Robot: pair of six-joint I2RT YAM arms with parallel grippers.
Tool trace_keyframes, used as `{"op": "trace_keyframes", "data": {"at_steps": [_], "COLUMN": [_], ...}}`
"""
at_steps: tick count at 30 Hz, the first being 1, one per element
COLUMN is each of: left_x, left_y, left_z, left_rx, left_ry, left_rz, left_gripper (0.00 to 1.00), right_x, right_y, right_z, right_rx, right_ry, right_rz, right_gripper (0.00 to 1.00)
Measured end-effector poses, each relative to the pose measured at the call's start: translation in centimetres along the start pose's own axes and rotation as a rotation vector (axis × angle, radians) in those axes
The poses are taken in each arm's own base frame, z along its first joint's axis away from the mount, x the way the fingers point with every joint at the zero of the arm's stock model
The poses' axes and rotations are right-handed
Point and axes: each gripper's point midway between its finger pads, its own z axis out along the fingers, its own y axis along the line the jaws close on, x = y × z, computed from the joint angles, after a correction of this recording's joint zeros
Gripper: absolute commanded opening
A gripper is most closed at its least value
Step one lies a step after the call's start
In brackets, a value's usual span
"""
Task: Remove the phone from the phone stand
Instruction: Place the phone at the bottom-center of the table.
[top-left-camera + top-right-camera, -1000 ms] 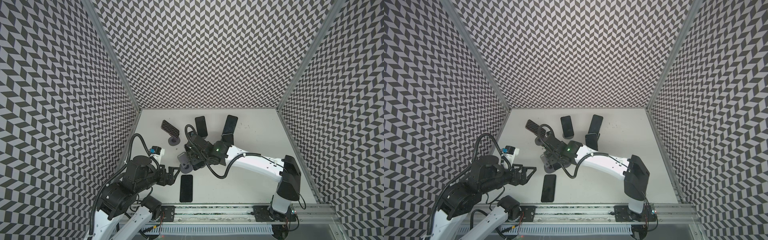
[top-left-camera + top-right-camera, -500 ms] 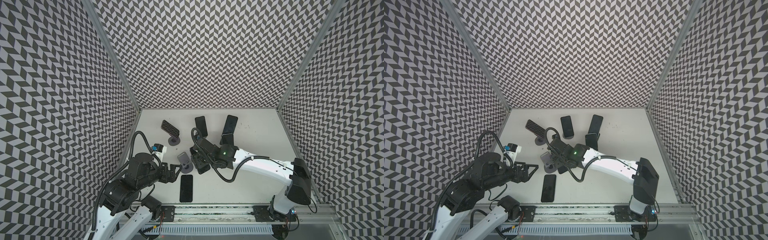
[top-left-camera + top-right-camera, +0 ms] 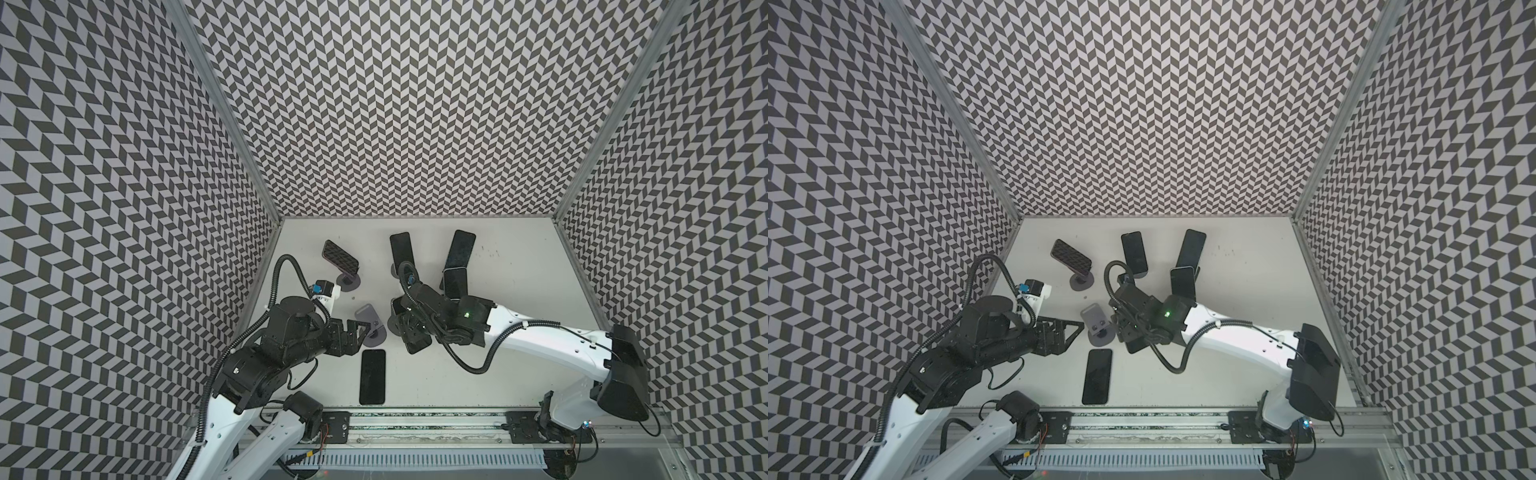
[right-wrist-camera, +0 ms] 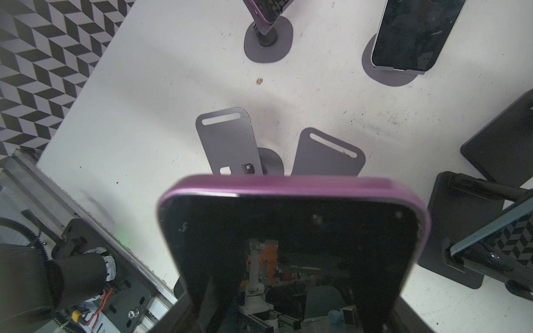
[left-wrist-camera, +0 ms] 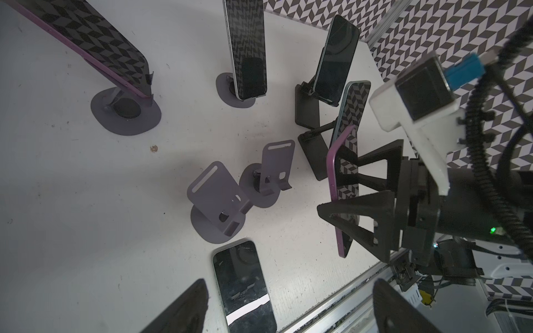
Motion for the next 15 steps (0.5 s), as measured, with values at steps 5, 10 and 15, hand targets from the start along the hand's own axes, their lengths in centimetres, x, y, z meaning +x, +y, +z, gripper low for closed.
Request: {"op": "trace_keyframes", "data": {"at_steps": [5,10,15], "left_x": [0.2,0.3,1.4], "left_y": [-0.3,-1.6,-3.4], "left_z": [1.2,2.5,4.2], "left_rx": [0.013,0.040,0.068], "left_ry": [0.026,0.054,0.104], "left_rz": [-0.021,-0.009,0.025], "left_gripper": [0.89,0.89,0.90], "right_x": [0.7,1.2,0.7], "right_y": [-0.9,-2.0,-3.2], "right_z": [-0.8,-1.3,-1.6], "right_rx": [-0.003,-0.002,0.007], "right_ry": [-0.009,-0.027,-0.051], "right_rz": [0.013,0.027,0.044], "right_gripper": [0.52,0.52,0.52]}}
